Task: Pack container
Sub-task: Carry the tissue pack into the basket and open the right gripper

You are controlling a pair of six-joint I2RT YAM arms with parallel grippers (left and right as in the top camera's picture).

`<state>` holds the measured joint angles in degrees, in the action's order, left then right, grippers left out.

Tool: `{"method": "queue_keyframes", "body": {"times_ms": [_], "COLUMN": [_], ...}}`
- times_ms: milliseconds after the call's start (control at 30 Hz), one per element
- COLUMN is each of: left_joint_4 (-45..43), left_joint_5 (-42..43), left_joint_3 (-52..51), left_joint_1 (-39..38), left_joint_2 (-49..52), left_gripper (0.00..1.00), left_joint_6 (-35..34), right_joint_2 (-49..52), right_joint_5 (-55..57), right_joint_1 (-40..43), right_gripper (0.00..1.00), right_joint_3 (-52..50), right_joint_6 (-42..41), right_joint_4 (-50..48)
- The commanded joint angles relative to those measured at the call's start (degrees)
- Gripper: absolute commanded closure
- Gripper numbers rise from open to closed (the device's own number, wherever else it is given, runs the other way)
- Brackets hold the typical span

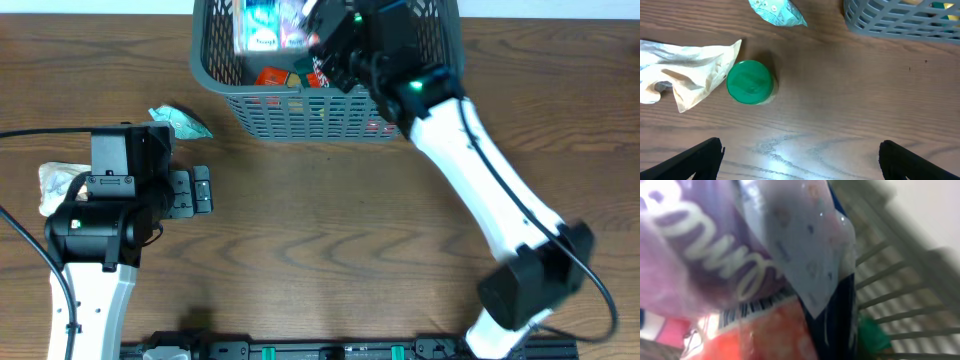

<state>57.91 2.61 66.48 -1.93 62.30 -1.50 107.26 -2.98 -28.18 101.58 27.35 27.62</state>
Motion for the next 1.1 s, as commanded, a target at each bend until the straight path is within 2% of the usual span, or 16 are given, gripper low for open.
{"method": "queue_keyframes", "body": {"times_ms": [0, 267, 700, 733, 800, 833, 867, 1067], "left_joint_4": [0.17, 0.15, 0.35, 0.44, 0.61, 0.7, 0.76, 0.79], "left_joint_5": [-0.09, -0.09, -0.09, -0.09, -0.07, -0.09, -0.09, -0.09], "left_joint_3": [1.14, 1.14, 1.14, 1.14, 1.14, 1.14, 1.14, 1.14], "left_joint_1": [0.26, 0.26, 0.26, 0.26, 0.26, 0.26, 0.26, 0.26], "left_joint_2": [-0.2, -0.2, -0.2, -0.17, -0.2, -0.2, -0.2, -0.2], "left_gripper": [0.02, 0.01, 0.01, 0.02, 0.01, 0.02, 0.01, 0.01], "left_joint_6": [-0.26, -0.26, -0.26, -0.26, -0.26, -0.26, -0.26, -0.26], "right_joint_2": [2.32, 7.08, 7.23, 7.23, 7.23, 7.23, 7.19, 6.71], "right_joint_5": [-0.24, -0.26, 0.24, 0.26, 0.94, 1.77, 2.47, 3.19], "right_joint_1": [0.13, -0.31, -0.26, -0.26, -0.26, -0.26, -0.26, -0.26], "right_gripper": [0.99, 0.99, 0.99, 0.9, 0.31, 0.16, 0.06, 0.01], "right_joint_3": [0.85, 0.85, 0.85, 0.85, 0.85, 0.85, 0.85, 0.85], "right_joint_6": [2.75, 2.97, 3.17, 3.17, 3.15, 3.17, 3.15, 3.13], "right_joint_4": [-0.31, 4.11, 4.74, 4.74, 4.72, 4.7, 4.7, 4.72]}}
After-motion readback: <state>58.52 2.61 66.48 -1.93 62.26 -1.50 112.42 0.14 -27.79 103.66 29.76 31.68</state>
